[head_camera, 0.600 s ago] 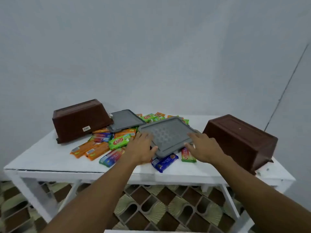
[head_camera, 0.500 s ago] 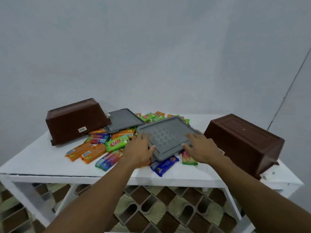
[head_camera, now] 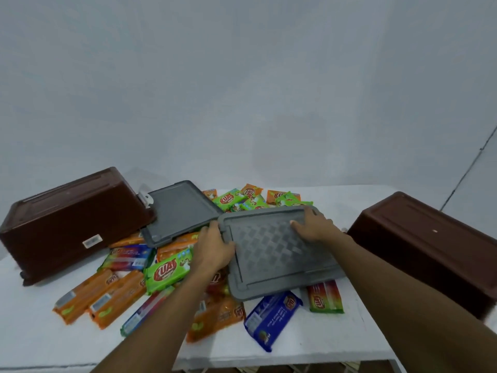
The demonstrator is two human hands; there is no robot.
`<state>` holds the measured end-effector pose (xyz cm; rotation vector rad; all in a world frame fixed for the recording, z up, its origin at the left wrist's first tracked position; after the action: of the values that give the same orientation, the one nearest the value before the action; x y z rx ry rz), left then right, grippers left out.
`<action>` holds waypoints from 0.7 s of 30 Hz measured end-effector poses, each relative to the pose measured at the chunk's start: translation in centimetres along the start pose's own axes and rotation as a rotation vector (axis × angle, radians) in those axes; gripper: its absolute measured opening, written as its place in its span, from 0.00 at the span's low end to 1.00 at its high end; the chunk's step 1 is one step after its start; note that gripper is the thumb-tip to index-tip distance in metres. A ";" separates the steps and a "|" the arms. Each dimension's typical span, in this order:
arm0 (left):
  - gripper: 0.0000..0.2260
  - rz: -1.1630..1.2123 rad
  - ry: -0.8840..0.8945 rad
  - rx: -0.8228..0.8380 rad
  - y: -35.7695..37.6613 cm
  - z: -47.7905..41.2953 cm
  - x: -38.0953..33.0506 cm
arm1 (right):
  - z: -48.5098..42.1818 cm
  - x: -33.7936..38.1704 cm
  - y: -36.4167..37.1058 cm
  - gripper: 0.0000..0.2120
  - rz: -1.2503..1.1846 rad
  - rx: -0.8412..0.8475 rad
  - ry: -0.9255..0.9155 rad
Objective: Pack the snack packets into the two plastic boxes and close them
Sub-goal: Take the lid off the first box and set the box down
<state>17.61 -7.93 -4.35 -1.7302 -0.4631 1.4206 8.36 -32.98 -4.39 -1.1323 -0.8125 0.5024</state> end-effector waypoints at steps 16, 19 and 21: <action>0.20 0.480 0.199 -0.421 -3.6 -10.7 -11.1 | -8.0 -1.0 -14.6 0.26 -0.690 -0.292 -0.182; 0.22 0.489 0.186 -0.301 0.8 -12.7 -14.2 | -10.6 -5.3 -15.8 0.26 -0.719 -0.238 -0.134; 0.23 0.473 0.191 -0.223 3.6 -14.0 -16.2 | -12.1 -8.2 -16.3 0.24 -0.744 -0.198 -0.120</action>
<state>25.12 -26.84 3.17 -2.2374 -0.1100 1.5452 12.02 -51.97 5.87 -0.8944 -1.3274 -0.1379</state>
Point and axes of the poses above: each hand's wrist, its own z-axis away from the middle knuckle, its own y-axis out of the palm, x = y × z, the point moved 3 cm from there along -z, towards the middle knuckle, and after that the axes turned 1 degree about -z, right-handed, at the moved point
